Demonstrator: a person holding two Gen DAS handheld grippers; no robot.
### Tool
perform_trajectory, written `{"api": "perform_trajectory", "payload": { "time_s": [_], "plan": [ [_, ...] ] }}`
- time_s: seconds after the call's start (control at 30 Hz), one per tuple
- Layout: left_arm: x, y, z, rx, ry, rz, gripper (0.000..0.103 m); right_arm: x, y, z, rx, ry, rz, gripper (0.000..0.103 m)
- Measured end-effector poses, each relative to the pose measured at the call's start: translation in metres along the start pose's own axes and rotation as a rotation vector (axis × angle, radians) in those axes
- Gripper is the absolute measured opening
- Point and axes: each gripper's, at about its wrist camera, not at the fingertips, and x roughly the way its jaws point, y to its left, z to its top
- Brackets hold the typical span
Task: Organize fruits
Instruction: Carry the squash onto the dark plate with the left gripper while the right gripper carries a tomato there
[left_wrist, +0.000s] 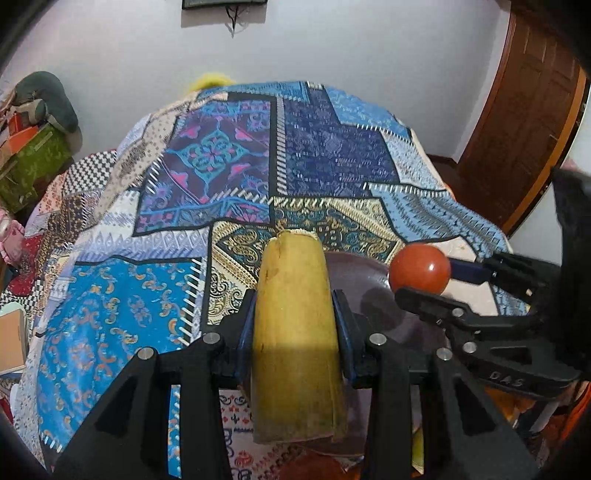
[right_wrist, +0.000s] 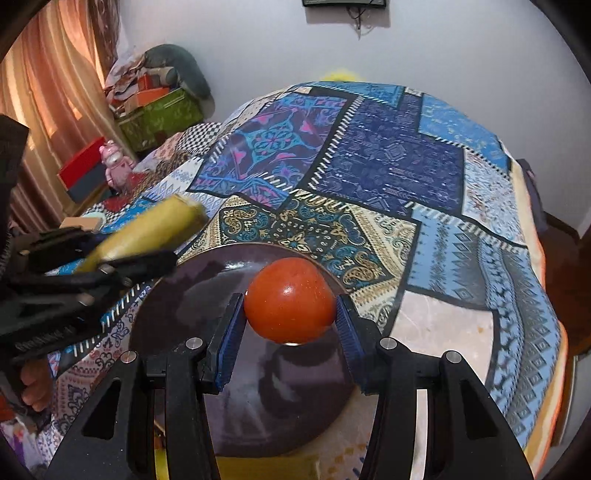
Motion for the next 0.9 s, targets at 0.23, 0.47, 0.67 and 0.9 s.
{"api": "perform_trajectory", "payload": {
  "time_s": [0.23, 0.47, 0.67, 0.9],
  "plan": [
    [0.028, 0.001, -0.003, 0.011, 0.077, -0.003, 0.039, 0.023, 0.005, 0.007, -0.082, 0.116, 0.007, 0.046],
    [0.039, 0.005, -0.004, 0.018, 0.118, -0.007, 0.039, 0.050, 0.007, 0.003, -0.155, 0.251, 0.020, 0.046],
    [0.049, 0.004, -0.006, 0.031, 0.154, -0.010, 0.039, 0.053, 0.009, 0.002, -0.193, 0.272, 0.018, 0.046],
    [0.042, 0.002, -0.006, 0.021, 0.137, -0.033, 0.039, 0.038, 0.010, 0.007, -0.184, 0.208, 0.014, 0.054]
  ]
}}
